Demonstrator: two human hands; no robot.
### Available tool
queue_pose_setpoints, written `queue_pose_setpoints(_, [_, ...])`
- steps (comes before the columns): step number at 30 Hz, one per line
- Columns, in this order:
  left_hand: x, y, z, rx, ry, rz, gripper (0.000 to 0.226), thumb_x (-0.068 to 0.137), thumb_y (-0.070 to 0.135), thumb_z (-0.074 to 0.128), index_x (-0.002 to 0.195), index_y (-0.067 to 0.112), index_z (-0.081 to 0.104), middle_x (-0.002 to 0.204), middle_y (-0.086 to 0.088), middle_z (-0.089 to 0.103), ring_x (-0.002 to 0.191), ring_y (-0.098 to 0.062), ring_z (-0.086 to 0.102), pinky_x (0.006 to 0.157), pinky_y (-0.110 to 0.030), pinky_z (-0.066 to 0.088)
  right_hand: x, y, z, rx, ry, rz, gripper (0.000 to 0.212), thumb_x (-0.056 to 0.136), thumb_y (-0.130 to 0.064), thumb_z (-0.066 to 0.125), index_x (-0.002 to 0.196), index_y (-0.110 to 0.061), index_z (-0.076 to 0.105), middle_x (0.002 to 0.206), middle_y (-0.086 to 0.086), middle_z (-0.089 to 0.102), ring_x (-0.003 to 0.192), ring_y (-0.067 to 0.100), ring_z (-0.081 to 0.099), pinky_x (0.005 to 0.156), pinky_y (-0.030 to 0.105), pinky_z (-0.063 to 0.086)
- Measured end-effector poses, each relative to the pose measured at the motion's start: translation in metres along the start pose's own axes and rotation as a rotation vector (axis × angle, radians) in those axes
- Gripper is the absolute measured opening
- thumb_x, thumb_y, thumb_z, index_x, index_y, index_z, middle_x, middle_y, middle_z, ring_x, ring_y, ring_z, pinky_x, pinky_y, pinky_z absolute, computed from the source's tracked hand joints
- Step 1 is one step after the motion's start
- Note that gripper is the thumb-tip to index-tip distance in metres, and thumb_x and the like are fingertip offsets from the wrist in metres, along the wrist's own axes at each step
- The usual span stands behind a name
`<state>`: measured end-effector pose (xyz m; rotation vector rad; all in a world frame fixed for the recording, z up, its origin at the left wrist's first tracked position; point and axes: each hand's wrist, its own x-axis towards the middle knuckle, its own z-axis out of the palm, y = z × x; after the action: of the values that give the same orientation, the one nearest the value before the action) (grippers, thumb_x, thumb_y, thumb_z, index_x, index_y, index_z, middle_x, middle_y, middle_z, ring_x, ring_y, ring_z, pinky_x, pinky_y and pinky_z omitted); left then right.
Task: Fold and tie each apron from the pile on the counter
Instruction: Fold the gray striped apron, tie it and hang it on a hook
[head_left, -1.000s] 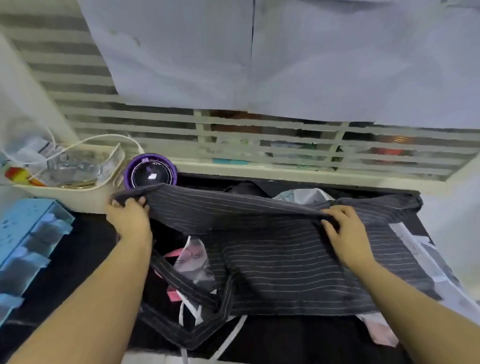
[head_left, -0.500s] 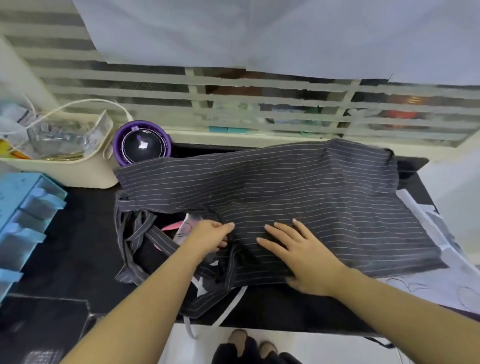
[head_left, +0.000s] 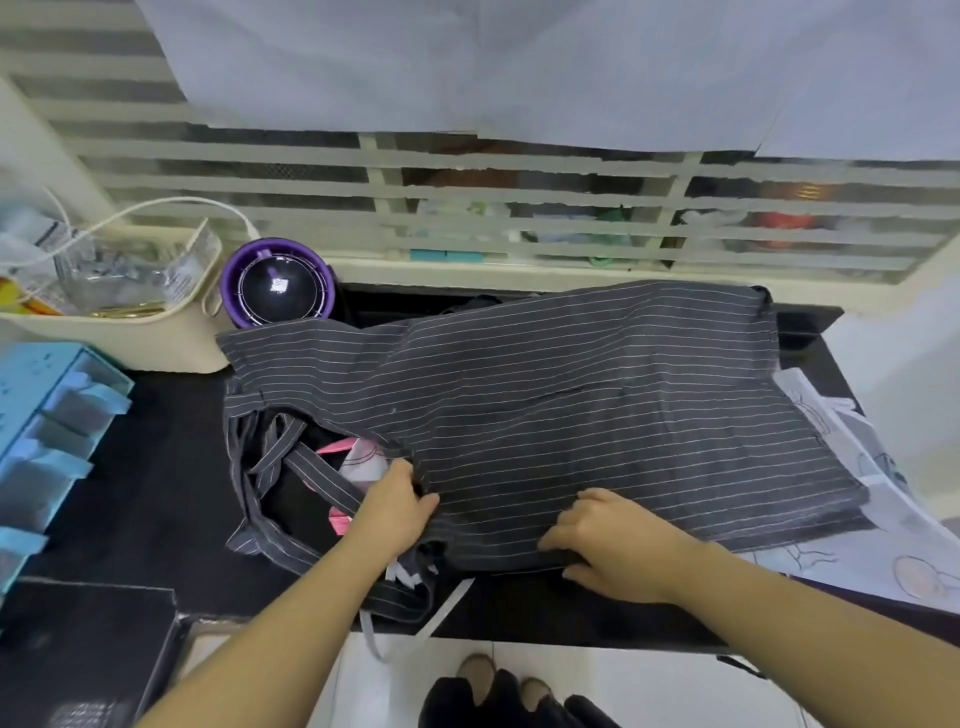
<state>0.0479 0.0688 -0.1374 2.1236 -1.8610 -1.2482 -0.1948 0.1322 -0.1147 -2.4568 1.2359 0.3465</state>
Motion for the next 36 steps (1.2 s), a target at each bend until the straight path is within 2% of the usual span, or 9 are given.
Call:
queue_pose_setpoints(3, [-0.006,0.000,-0.002,0.006,0.227,0.006,0.033,0.090,0.021,0.063,0.108,0.016,0.036,0.095,-0.002,0.053,0.074,-0.017,0.054,0.063,-0.030,0.042,-0.010,0.010,-0.003,0.125,0.207,0.022,0.030,0.093,-0.033,0.054,0.120,-0.025,0.063,0.112,-0.008,0.066,0.104,0.011,0.058,0.101,0.031,0.042])
queue_pose_setpoints(6, [-0.008,0.013,0.004,0.210,0.523,0.413,0.034,0.087,0.019,0.064,0.118,0.016,0.050,0.113,-0.003,0.050,0.098,-0.021,0.055,0.082,-0.031,0.045,-0.026,0.034,0.003,0.095,0.581,0.159,0.017,0.081,-0.018,0.070,0.098,-0.019,0.071,0.096,-0.006,0.066,0.086,0.017,0.061,0.077,0.033,0.052])
queue_pose_setpoints(9, [-0.004,0.027,0.020,0.463,0.187,0.639,0.034,0.093,0.028,0.056,0.126,0.024,0.049,0.123,0.001,0.048,0.108,-0.020,0.053,0.087,-0.032,0.046,-0.041,0.050,0.014,0.131,0.475,0.482,0.020,0.081,-0.017,0.072,0.100,-0.019,0.066,0.094,-0.004,0.059,0.085,0.020,0.057,0.067,0.032,0.051])
queue_pose_setpoints(12, [0.010,0.037,0.014,0.534,-0.167,0.435,0.033,0.095,0.035,0.052,0.127,0.029,0.046,0.121,0.006,0.053,0.107,-0.016,0.056,0.086,-0.033,0.049,-0.054,0.063,0.005,0.238,0.077,0.615,0.018,0.092,-0.028,0.056,0.107,-0.022,0.063,0.099,-0.009,0.063,0.091,0.013,0.058,0.077,0.027,0.048])
queue_pose_setpoints(15, [0.031,0.060,-0.016,0.462,0.023,0.456,0.019,0.096,0.032,0.050,0.114,0.029,0.056,0.107,0.010,0.060,0.098,-0.012,0.058,0.081,-0.032,0.050,-0.048,0.082,-0.033,0.288,0.199,0.628,0.015,0.092,-0.022,0.053,0.096,-0.022,0.068,0.094,-0.007,0.070,0.081,0.011,0.060,0.074,0.025,0.048])
queue_pose_setpoints(19, [0.070,0.090,-0.061,0.406,0.308,0.551,0.035,0.094,0.026,0.054,0.128,0.025,0.049,0.124,0.003,0.053,0.111,-0.018,0.052,0.090,-0.039,0.048,-0.008,0.113,-0.086,0.268,0.391,0.598,0.022,0.094,-0.020,0.054,0.113,-0.021,0.065,0.107,-0.003,0.067,0.090,0.015,0.061,0.084,0.035,0.052])
queue_pose_setpoints(25, [0.129,0.118,-0.086,0.610,0.070,0.513,0.067,0.092,0.039,0.057,0.148,0.026,0.024,0.146,-0.004,0.037,0.131,-0.026,0.038,0.106,-0.041,0.037,0.044,0.189,-0.103,0.228,0.250,0.719,0.045,0.094,-0.014,0.048,0.139,-0.017,0.044,0.140,0.010,0.042,0.125,0.032,0.043,0.103,0.046,0.040])
queue_pose_setpoints(31, [0.153,0.139,-0.073,0.523,-0.022,0.450,0.066,0.092,0.047,0.054,0.148,0.027,0.025,0.143,-0.003,0.044,0.127,-0.023,0.045,0.106,-0.042,0.038,0.029,0.252,-0.077,0.308,0.476,1.056,0.040,0.099,-0.025,0.044,0.136,-0.011,0.047,0.138,0.021,0.044,0.123,0.041,0.040,0.102,0.048,0.035])
queue_pose_setpoints(36, [0.157,0.184,-0.045,0.434,-0.018,0.566,0.056,0.093,0.054,0.047,0.142,0.028,0.037,0.140,0.002,0.049,0.123,-0.016,0.049,0.103,-0.037,0.040,0.025,0.278,-0.068,0.543,0.652,1.294,0.038,0.100,-0.028,0.042,0.134,-0.013,0.048,0.131,0.027,0.048,0.119,0.047,0.043,0.096,0.048,0.039])
